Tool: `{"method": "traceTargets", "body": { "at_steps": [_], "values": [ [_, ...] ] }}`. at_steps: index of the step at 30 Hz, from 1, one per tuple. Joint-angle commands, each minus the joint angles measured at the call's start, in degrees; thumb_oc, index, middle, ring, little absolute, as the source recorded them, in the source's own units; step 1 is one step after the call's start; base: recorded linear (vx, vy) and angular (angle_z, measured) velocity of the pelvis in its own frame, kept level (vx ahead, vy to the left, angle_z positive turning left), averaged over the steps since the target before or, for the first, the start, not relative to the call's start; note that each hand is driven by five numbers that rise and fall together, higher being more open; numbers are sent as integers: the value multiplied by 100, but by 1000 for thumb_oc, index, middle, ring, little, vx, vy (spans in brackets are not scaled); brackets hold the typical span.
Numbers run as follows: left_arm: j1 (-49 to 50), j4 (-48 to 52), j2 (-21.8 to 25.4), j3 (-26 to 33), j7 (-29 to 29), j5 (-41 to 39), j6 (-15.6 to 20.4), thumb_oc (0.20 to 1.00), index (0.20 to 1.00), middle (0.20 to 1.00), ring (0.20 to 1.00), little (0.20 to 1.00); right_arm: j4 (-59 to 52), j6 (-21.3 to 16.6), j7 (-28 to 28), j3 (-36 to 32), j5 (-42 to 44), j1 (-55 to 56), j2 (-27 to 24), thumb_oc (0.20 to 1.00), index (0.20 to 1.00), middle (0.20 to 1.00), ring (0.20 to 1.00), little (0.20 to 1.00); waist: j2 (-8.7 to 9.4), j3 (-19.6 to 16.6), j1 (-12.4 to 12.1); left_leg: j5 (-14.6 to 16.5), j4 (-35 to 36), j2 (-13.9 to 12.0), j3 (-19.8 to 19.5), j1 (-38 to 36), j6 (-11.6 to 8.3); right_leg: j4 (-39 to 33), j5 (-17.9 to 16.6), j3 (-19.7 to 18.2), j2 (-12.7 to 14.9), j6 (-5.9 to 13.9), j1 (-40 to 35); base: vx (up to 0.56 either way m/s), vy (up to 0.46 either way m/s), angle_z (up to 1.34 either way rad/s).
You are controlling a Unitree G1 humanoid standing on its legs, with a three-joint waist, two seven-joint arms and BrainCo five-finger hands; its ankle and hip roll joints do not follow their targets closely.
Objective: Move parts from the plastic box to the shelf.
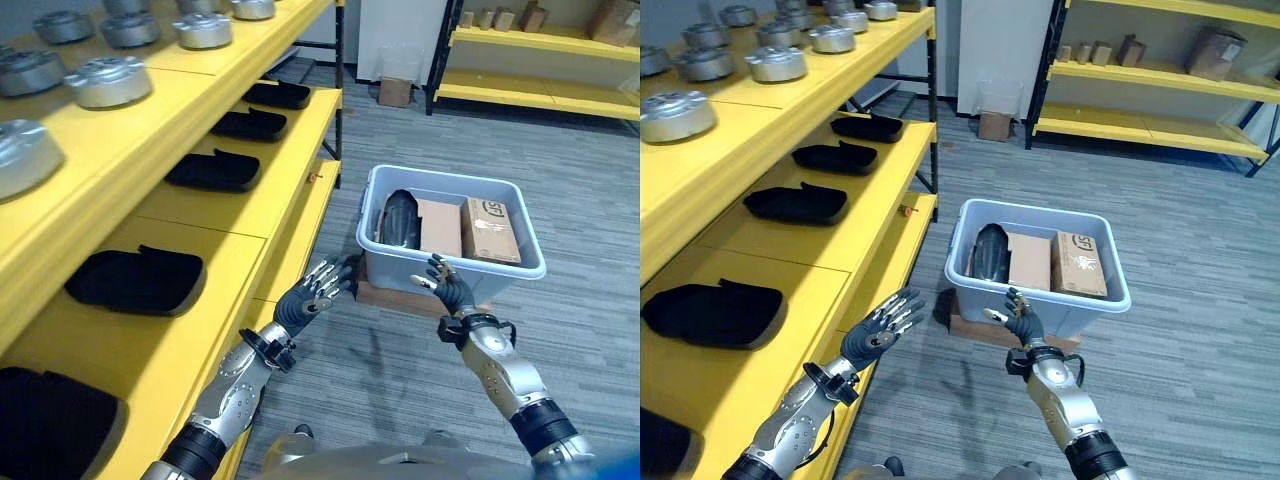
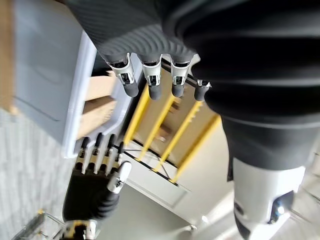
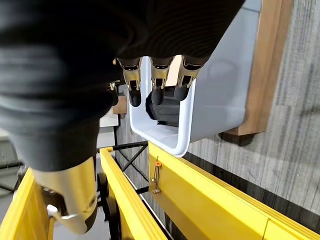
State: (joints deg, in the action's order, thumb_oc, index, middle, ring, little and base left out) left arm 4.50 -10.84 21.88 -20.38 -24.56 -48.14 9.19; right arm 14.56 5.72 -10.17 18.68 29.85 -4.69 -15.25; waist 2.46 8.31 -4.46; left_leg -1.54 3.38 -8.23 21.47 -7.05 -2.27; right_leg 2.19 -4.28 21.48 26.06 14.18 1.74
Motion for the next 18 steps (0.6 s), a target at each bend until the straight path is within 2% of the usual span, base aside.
{"method": "traceTargets", "body": {
  "at_steps": [1,3,5,10,12,13,14,16,18],
  "values": [
    [-128,488,78,80,-213,-34,305,1000,1000,1000,1000,1000,-545,-279,14,-160,-294,-203,-170,1000,1000,1000,1000,1000,25,237,-114,559,-566,-113,58,19,50,58,-884,-35,-330,26,-77,125,-385,15],
    [18,560,119,168,-266,-160,155,1000,1000,1000,1000,1000,-663,-326,-38,-197,-426,-80,-256,1000,1000,1000,1000,1000,58,264,-70,420,-704,-212,117,172,46,79,-738,-133,-403,-95,-90,135,-335,29],
    [189,543,75,270,-278,-289,10,1000,1000,1000,1000,1000,-754,-385,-153,-258,-704,11,-366,1000,1000,1000,1000,1000,37,220,-45,368,-702,-369,189,129,-74,59,-448,-118,-538,-101,-262,234,-248,-4],
    [559,547,-8,510,-446,-308,-12,1000,1000,1000,1000,1000,-712,-424,-475,-663,-1183,100,-669,1000,1000,1000,1000,1000,28,74,22,246,-811,-756,306,54,-327,95,141,-48,-786,-289,-607,243,-221,-2],
    [640,551,7,602,-467,-427,-27,1000,1000,1000,1000,1000,-690,-449,-626,-805,-1330,74,-787,1000,1000,1000,1000,1000,32,74,32,184,-899,-852,348,90,-312,206,218,-31,-838,-433,-560,117,-149,2],
    [641,552,7,602,-467,-427,-27,1000,1000,1000,1000,1000,-690,-449,-626,-805,-1331,74,-787,1000,1000,1000,1000,1000,31,69,31,184,-901,-855,349,96,-313,209,220,-33,-840,-435,-552,248,-288,-4],
    [745,525,45,782,-563,-468,-83,1000,1000,1000,1000,1000,-629,-481,-937,-1045,-1490,39,-944,1000,1000,1000,1000,1000,28,104,72,272,-1185,-1024,333,141,-358,494,453,-89,-937,-592,-492,254,-254,-7],
    [757,492,54,840,-649,-464,-90,1000,1000,1000,1000,1000,-614,-506,-1013,-1134,-1512,32,-998,1000,1000,1000,1000,1000,25,133,96,309,-1298,-1092,342,168,-366,638,534,-116,-969,-640,-430,200,-211,-10],
    [723,482,94,900,-778,-482,-107,1000,1000,1000,1000,1000,-549,-606,-1162,-1294,-1611,-26,-1096,1000,1000,1000,1000,1000,0,199,167,410,-1493,-1205,340,231,-359,1041,758,-195,-1028,-720,-221,177,-205,-14]
  ]
}}
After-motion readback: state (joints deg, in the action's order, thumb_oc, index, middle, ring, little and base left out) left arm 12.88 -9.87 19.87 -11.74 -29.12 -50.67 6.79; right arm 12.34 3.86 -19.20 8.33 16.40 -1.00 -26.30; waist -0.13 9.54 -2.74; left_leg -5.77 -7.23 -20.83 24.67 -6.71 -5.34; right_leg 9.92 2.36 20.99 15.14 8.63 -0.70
